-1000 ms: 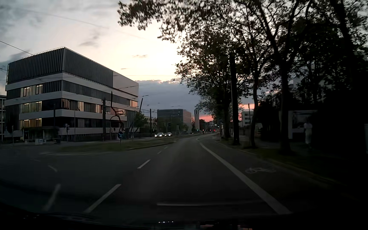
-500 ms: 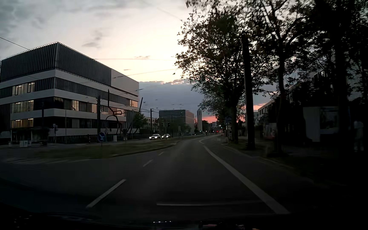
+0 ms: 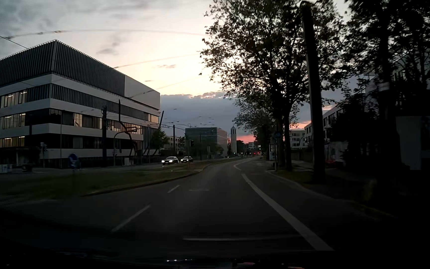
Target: Follow the waypoints while adhering to traffic rules and regulations
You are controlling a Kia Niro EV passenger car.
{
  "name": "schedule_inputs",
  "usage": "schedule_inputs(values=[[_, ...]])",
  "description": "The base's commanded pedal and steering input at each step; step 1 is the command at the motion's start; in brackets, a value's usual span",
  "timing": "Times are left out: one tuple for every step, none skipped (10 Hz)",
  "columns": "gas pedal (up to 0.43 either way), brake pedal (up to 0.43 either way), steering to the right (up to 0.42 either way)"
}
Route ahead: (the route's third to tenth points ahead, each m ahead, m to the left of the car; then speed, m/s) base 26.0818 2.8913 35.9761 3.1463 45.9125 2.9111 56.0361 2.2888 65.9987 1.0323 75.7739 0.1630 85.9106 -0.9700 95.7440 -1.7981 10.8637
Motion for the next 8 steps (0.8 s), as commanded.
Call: schedule_inputs(values=[[0.157,0.000,-0.001],[0.157,0.000,-0.001],[0.157,0.000,-0.002],[0.157,0.000,-0.002],[0.157,0.000,-0.002],[0.138,0.000,-0.002],[0.130,0.000,-0.002],[0.110,0.000,-0.002]])
